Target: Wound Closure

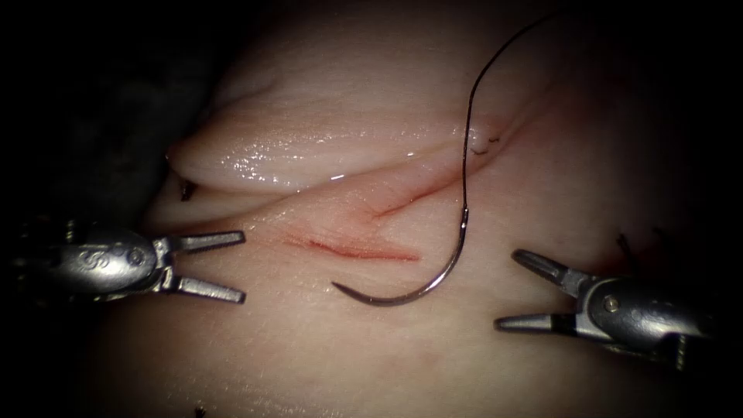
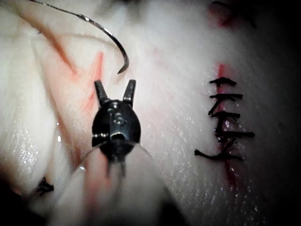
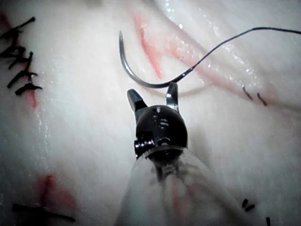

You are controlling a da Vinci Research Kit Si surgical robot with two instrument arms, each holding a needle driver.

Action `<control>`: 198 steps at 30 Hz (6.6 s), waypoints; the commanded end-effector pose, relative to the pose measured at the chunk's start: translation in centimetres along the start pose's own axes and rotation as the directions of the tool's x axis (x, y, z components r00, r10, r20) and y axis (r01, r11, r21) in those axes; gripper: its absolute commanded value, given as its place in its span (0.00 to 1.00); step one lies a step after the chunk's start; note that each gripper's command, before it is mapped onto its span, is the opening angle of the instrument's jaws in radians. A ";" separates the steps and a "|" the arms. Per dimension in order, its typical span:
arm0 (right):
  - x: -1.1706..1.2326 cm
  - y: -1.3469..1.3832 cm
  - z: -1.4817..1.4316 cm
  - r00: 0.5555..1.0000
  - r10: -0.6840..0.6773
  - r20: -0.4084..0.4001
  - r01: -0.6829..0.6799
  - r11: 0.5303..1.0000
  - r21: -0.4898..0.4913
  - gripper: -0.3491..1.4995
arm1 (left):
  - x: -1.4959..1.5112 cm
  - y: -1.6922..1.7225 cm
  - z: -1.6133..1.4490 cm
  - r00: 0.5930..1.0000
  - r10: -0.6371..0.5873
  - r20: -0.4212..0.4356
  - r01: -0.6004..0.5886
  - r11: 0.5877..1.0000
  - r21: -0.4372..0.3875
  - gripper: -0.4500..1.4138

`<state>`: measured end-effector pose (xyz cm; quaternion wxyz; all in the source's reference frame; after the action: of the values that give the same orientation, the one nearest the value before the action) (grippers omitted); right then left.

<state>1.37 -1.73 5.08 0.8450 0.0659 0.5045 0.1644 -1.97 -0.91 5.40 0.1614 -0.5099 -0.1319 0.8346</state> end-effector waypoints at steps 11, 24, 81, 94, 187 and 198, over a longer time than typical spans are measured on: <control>-0.04 -0.04 0.14 1.000 -0.008 0.001 0.008 1.000 -0.002 0.85 | 0.09 0.11 0.33 0.992 -0.023 0.124 0.015 0.998 0.069 0.63; -0.03 -0.09 0.14 0.996 -0.014 0.090 0.015 1.000 -0.005 0.85 | 0.38 0.42 0.96 0.929 0.048 0.368 -0.112 0.981 0.156 0.67; 0.21 -0.19 0.30 0.847 0.520 0.108 -0.480 0.837 -0.264 0.50 | 0.10 0.53 1.48 0.654 0.260 0.710 -0.464 0.879 0.106 0.00; 0.56 -0.16 0.26 0.741 0.669 0.055 -0.572 0.673 -0.470 0.89 | 0.27 0.60 1.65 0.569 0.315 0.760 -0.641 0.748 0.171 0.00; 0.52 0.56 0.65 0.942 0.032 -0.333 -0.019 0.999 0.043 0.00 | 0.70 0.13 0.71 0.914 -0.347 -0.210 0.350 0.936 -0.021 0.77; 0.58 0.42 1.15 0.895 -0.233 -0.380 0.233 0.971 -0.047 0.00 | 0.33 0.14 0.48 0.923 -0.321 -0.210 0.337 0.941 0.042 0.17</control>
<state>2.45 -1.08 5.23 0.7440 -0.0323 0.6641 0.0658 -2.49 -0.91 5.24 0.3311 -0.5555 -0.1633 0.7451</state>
